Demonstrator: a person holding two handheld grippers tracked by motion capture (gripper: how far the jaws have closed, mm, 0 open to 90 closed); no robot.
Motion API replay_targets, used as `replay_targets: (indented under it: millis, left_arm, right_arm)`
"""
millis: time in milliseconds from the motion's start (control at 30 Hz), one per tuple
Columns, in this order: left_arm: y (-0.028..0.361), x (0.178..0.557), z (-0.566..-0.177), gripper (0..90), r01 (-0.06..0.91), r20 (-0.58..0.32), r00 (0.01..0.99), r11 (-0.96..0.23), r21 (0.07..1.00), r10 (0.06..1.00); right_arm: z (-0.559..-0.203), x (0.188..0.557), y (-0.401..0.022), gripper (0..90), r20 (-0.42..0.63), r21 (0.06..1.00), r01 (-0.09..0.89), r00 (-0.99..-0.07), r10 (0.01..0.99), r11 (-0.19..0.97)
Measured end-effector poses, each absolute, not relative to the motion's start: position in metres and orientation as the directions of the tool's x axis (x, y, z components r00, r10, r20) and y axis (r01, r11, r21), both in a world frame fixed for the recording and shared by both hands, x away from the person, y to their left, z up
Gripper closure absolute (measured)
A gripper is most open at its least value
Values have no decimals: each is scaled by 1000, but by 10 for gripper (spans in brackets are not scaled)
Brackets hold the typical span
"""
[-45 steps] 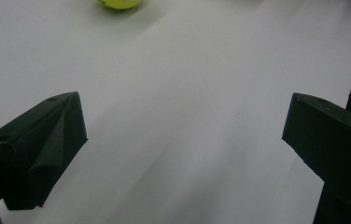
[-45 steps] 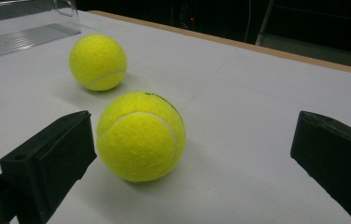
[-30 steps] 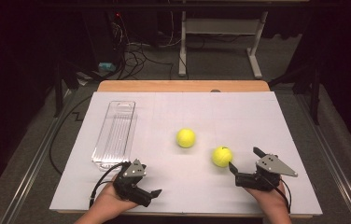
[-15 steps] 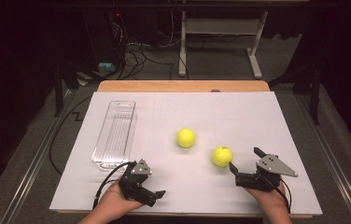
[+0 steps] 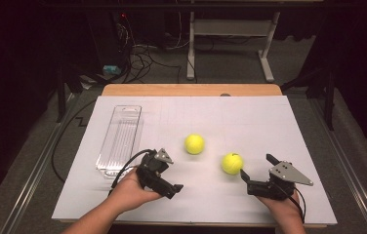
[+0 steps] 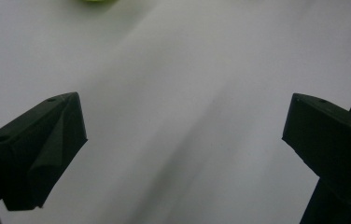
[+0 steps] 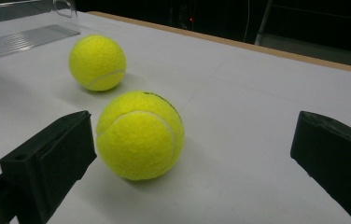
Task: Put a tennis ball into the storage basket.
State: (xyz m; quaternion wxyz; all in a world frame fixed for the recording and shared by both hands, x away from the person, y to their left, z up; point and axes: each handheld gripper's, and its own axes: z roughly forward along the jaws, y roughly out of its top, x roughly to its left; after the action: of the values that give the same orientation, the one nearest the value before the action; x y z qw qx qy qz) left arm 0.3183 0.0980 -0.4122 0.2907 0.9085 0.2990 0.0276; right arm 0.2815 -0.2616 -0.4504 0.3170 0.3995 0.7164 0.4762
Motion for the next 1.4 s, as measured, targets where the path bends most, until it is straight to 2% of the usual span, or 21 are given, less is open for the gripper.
replay_targets:
  millis: [367,667,1400]
  left_arm:
    - [82,348,-394,6,549,-92,811,-697,460,578]
    - [76,380,-379,7,617,-171,772,-660,429,612]
    - [48,433,-377,7,671,-187,734,-656,345,653]
  right_arm:
    - [-450,281,-262,0,-66,937,271,-480,875,220]
    - [-450,280,-263,0,-63,937,273,-481,875,218]
    - [-449,280,-265,0,-63,940,267,-478,876,214]
